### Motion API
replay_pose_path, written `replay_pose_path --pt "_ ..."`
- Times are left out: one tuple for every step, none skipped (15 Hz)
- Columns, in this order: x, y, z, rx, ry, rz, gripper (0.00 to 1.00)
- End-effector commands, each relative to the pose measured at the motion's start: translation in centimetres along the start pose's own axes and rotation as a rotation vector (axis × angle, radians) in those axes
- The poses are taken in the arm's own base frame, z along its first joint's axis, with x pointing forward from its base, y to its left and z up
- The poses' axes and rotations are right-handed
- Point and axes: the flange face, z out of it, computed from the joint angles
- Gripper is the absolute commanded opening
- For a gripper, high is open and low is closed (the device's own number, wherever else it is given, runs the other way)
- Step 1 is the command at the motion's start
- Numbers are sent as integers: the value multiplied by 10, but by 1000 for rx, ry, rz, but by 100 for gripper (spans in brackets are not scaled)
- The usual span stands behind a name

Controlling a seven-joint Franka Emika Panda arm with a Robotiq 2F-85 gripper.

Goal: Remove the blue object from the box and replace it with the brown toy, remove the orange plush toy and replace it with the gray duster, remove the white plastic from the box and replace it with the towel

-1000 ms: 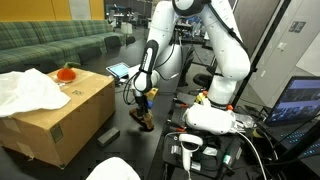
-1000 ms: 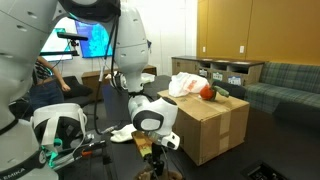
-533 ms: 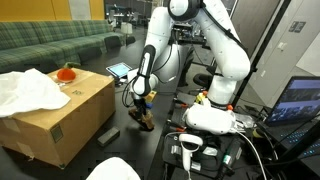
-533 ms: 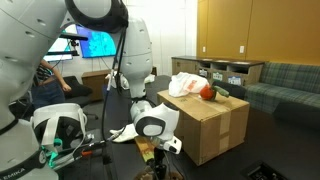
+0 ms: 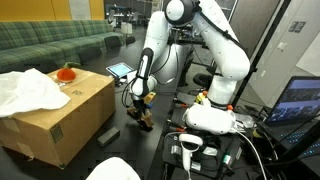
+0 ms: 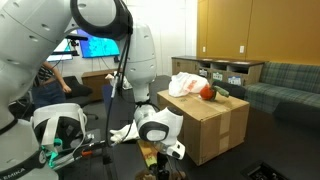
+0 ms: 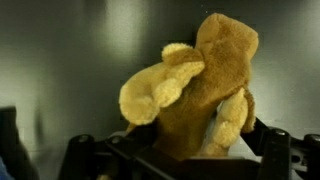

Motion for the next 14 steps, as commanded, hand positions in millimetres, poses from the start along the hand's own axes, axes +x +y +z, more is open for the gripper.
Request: replay_pose_path --pt "10 4 7 18 1 25 57" --pt "11 5 6 18 0 22 48" --pt "9 6 4 19 -2 22 41" --pt "8 8 1 16 -1 19 34" --pt "7 8 -3 12 1 11 26" --pt "5 9 -9 -1 3 4 19" --pt "3 9 -15 -10 9 -6 11" --pt "1 9 -25 -29 17 -26 5" --pt "-1 9 -34 -44 22 -45 0" --pt "-5 10 -47 -68 27 -70 0" --pt "-7 10 -60 -92 30 -92 0" --pt "-10 12 -72 -120 30 -111 1" --pt "-14 14 -87 -149 25 -134 1" --pt "-16 16 -102 -180 16 -155 0"
